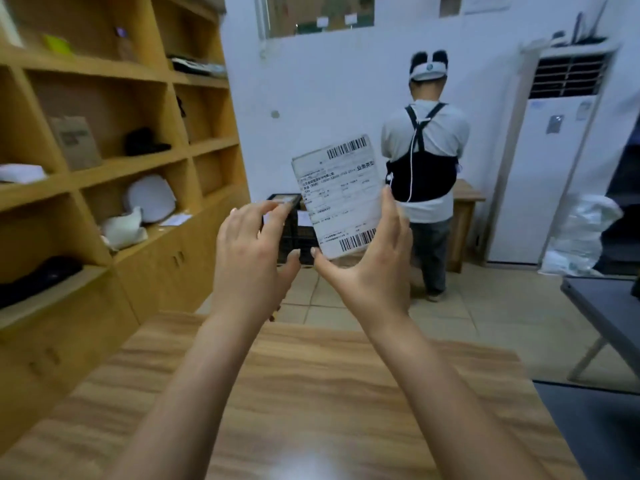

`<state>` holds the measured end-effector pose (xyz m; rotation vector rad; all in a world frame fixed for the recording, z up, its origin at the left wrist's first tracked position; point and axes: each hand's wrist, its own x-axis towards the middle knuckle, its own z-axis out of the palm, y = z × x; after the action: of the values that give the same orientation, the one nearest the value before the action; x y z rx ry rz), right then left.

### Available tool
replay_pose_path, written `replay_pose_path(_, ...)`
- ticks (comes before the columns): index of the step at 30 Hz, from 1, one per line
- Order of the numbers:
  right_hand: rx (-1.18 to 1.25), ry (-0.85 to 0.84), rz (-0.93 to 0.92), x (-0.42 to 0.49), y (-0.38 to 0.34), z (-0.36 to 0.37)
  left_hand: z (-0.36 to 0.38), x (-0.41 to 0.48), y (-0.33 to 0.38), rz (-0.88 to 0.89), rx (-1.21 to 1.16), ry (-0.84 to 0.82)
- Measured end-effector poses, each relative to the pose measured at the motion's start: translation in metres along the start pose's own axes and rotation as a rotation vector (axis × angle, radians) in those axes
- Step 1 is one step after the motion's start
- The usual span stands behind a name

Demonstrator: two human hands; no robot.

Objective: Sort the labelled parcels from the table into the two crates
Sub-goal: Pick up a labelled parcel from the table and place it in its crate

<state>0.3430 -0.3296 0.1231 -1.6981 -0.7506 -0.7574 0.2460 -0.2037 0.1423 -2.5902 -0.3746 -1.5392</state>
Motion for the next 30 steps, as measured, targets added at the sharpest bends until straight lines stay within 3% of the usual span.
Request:
replay_pose_path(5,0.089,0.016,-0.096,0.000,-0.082,0.017,-0.085,0.008,-0.042,-0.019,0.104,0.094)
replay_pose_path(13,0.149,0.015,-0.152,-0.030,-0.173,0.035,-0.173,-0.009,-0.088,-0.035,0.136,0.111)
replay_pose_path(30,0.194,-0.026,-0.186,-0.091,-0.261,0.069,-0.255,-0.056,-0.149,-0.087,0.227,0.082)
